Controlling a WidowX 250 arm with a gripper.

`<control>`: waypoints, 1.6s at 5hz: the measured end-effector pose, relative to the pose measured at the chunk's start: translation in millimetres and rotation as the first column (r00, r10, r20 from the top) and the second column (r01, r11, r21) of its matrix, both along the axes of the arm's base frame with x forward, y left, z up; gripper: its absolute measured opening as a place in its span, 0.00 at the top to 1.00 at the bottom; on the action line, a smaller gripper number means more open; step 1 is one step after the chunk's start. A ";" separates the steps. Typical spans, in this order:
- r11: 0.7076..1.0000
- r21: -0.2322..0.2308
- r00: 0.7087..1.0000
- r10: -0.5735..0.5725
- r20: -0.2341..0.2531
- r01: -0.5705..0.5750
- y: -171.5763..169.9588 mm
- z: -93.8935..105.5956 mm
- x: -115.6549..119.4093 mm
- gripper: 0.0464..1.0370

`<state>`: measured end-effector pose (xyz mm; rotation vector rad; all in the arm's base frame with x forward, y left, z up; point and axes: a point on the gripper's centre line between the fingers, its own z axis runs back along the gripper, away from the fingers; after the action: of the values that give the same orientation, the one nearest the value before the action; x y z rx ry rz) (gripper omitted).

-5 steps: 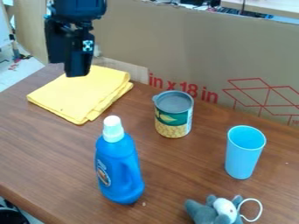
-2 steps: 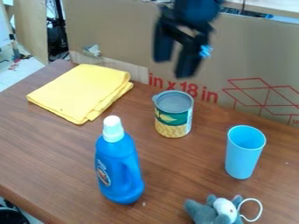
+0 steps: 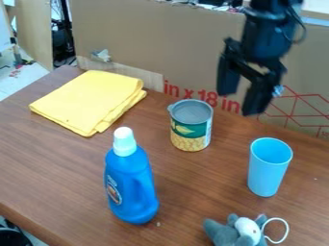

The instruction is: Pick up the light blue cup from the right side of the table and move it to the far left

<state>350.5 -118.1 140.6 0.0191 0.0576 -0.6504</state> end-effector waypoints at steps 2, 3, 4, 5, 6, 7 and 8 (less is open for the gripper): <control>1.000 -0.001 0.998 -0.017 0.057 0.017 -16.8 -21.3 12.0 0.04; 1.000 0.001 0.999 -0.030 0.022 0.030 -17.4 -35.2 10.4 0.04; 0.999 -0.006 0.999 -0.035 0.016 0.035 -19.3 -43.2 12.0 0.04; 0.999 -0.027 0.999 -0.044 -0.012 0.044 -22.8 -50.3 10.0 0.04; 0.999 -0.032 0.998 -0.045 -0.040 0.044 -24.5 -59.1 8.5 0.04; 0.999 -0.033 0.998 -0.042 -0.050 0.040 -24.8 -66.8 7.5 0.09; 0.999 -0.021 0.995 -0.040 -0.086 0.038 -23.7 -76.0 4.5 0.41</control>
<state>355.0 -141.8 64.6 -0.0262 0.1351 -0.6907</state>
